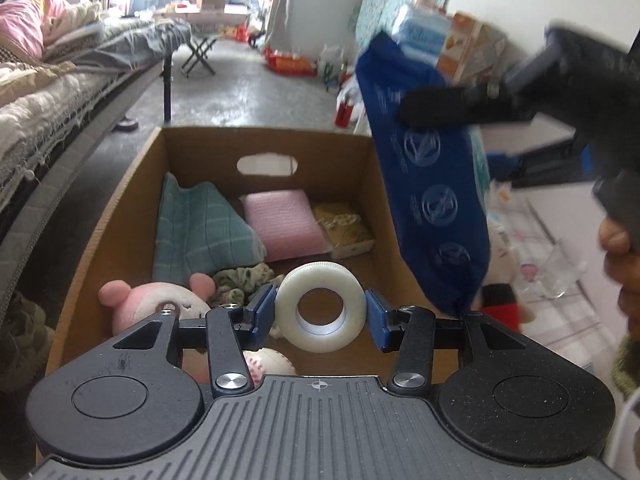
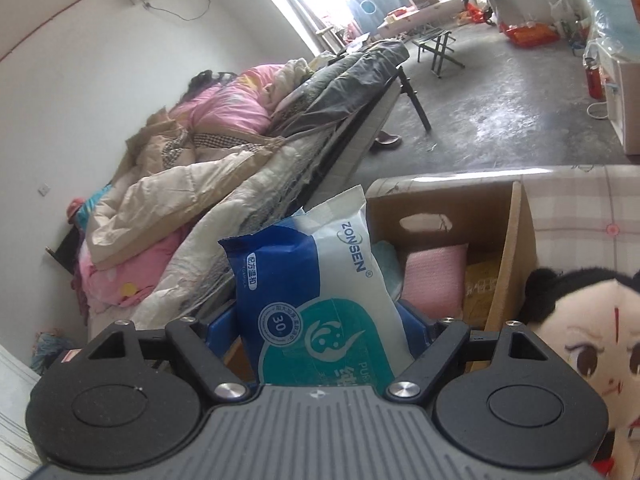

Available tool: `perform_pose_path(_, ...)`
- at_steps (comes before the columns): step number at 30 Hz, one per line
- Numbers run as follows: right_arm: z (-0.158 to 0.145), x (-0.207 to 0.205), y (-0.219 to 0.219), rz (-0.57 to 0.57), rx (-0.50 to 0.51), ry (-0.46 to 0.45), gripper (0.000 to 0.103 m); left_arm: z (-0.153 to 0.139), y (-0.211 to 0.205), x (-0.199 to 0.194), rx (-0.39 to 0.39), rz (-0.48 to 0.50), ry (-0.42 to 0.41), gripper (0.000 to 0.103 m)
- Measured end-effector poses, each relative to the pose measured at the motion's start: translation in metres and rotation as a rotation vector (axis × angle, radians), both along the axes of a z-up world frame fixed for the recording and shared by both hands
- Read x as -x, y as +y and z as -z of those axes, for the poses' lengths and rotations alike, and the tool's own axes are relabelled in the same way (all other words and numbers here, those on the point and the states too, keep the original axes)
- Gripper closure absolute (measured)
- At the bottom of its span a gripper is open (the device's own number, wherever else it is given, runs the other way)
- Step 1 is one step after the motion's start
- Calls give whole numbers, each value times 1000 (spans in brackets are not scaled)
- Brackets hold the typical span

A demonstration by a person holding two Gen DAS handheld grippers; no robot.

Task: Organize soft objects
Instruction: 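Lower the tape roll into the box and open the left tool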

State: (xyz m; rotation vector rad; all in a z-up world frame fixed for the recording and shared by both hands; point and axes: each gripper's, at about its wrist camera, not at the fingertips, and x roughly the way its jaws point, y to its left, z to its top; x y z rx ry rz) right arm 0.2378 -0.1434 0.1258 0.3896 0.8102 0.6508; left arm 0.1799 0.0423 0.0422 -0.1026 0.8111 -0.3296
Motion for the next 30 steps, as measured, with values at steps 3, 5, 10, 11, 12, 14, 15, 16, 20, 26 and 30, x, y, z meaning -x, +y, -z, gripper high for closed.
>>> perform_pose_path(3, -1, -15, 4, 9, 28, -9, 19, 6, -2, -23, 6, -1, 70, 56)
perform_pose_path(5, 0, -24, 4, 12, 25, -8, 20, 9, -5, -36, 5, -1, 102, 56)
perform_pose_path(10, -1, -37, -6, 41, 19, -33, 20, 18, -15, -63, 14, 18, 161, 56)
perform_pose_path(11, 1, -40, -9, 45, 14, -27, 20, 21, -18, -66, 16, 29, 171, 55)
perform_pose_path(12, 3, -42, -12, 46, 8, -17, 20, 23, -20, -69, 14, 35, 181, 55)
perform_pose_path(14, 6, -47, -14, 59, 27, -17, 20, 29, -25, -75, 5, 51, 192, 55)
perform_pose_path(15, 8, -49, -16, 60, 22, -13, 20, 32, -28, -77, -4, 55, 199, 55)
perform_pose_path(16, 9, -52, -18, 59, 11, -6, 21, 36, -31, -79, -13, 58, 208, 55)
perform_pose_path(20, 8, -55, -20, 58, -7, -10, 21, 51, -38, -85, -27, 63, 250, 55)
perform_pose_path(26, 2, -47, -23, 35, -49, -19, 21, 65, -47, -100, -39, 56, 307, 55)
perform_pose_path(30, -5, -37, -26, 32, -59, -30, 21, 68, -46, -101, -31, 51, 323, 50)
